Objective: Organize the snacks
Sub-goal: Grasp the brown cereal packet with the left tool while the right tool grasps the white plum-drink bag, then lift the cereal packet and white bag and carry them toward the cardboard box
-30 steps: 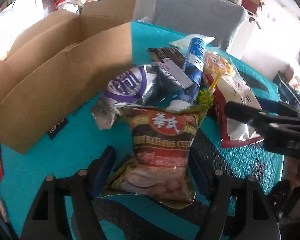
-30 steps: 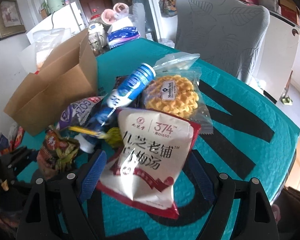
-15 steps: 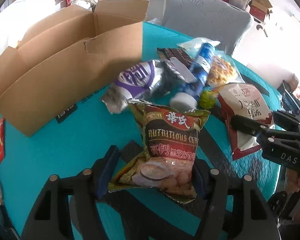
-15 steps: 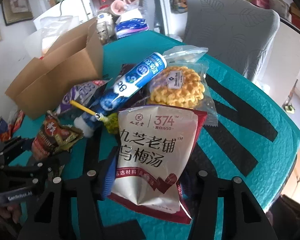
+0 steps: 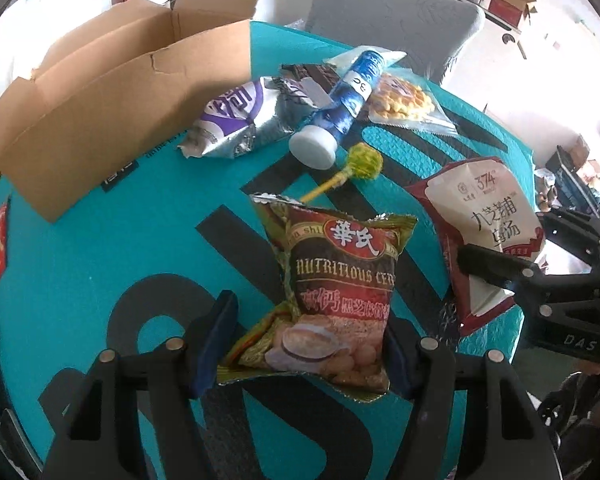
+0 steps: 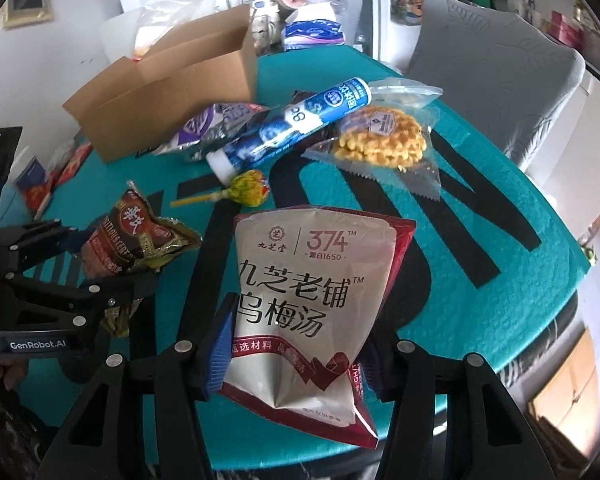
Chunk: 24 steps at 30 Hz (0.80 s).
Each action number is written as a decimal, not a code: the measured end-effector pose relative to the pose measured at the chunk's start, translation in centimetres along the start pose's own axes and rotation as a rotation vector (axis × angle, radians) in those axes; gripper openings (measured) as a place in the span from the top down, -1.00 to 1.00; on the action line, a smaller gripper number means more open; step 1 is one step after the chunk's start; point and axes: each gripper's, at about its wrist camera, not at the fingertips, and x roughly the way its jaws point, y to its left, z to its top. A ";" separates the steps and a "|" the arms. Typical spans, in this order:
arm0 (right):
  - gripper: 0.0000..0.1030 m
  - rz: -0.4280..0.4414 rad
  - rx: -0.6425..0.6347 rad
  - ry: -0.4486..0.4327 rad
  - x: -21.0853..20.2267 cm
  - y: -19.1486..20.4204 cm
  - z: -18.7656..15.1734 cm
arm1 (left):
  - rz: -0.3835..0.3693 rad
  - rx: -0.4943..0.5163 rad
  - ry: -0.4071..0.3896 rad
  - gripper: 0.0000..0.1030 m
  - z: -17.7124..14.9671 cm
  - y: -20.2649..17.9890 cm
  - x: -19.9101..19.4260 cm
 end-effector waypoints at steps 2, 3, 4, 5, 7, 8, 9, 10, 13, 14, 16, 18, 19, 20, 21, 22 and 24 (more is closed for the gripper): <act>-0.08 -0.007 0.003 0.000 0.0 0.1 0.0 | 0.019 0.022 0.001 -0.36 0.0 -0.3 0.2; -0.15 -0.012 0.004 0.003 0.2 0.0 0.0 | 0.027 0.030 -0.001 -0.38 0.0 -0.5 0.4; -0.20 -0.019 0.007 0.006 0.3 0.0 0.0 | 0.042 0.042 -0.007 -0.40 0.0 -0.7 0.5; -0.28 -0.024 0.009 0.007 0.4 0.1 -0.1 | 0.043 0.045 -0.012 -0.41 0.1 -0.8 0.5; -0.39 -0.032 0.011 0.015 0.7 0.1 -0.2 | 0.040 0.041 -0.018 -0.43 0.3 -0.9 0.9; -0.43 -0.037 0.006 0.014 0.9 0.2 -0.2 | 0.039 0.040 -0.021 -0.47 0.4 -0.9 1.0; -0.47 -0.043 0.000 0.011 0.9 0.4 -0.3 | 0.039 0.039 -0.023 -0.49 0.5 -0.9 1.1; -0.48 -0.051 -0.010 0.009 1.0 0.6 -0.3 | 0.038 0.038 -0.025 -0.53 0.5 -0.8 1.2; -0.59 -0.077 -0.038 0.009 1.4 1.2 -0.4 | 0.037 0.043 -0.044 -0.57 0.6 -0.7 1.4; -0.63 -0.088 -0.050 0.012 1.5 1.5 -0.3 | 0.036 0.047 -0.048 -0.58 0.7 -0.8 1.4; -0.65 -0.098 -0.057 0.008 1.7 1.7 -0.3 | 0.027 0.052 -0.059 -0.57 0.6 -0.7 1.4; -0.65 -0.087 -0.040 0.004 1.6 1.4 -0.3 | 0.012 0.068 -0.080 -0.41 0.4 -0.7 1.3; -0.65 -0.087 -0.037 0.002 1.5 1.4 -0.4 | 0.005 0.079 -0.093 -0.21 0.4 -0.8 1.1; -0.56 -0.093 -0.030 -0.005 1.4 1.3 -0.4 | 0.003 0.081 -0.100 -0.02 0.3 -0.9 1.0; -0.35 -0.108 -0.029 -0.017 1.3 1.3 -0.4 | 0.004 0.077 -0.102 -0.01 0.4 -1.0 1.0; -0.25 -0.111 -0.031 -0.026 1.2 1.2 -0.4 | 0.004 0.072 -0.102 0.01 0.5 -1.0 1.0; 0.09 -0.080 -0.004 -0.043 0.7 0.8 -0.5 | 0.006 0.071 -0.104 0.04 0.6 -1.1 1.0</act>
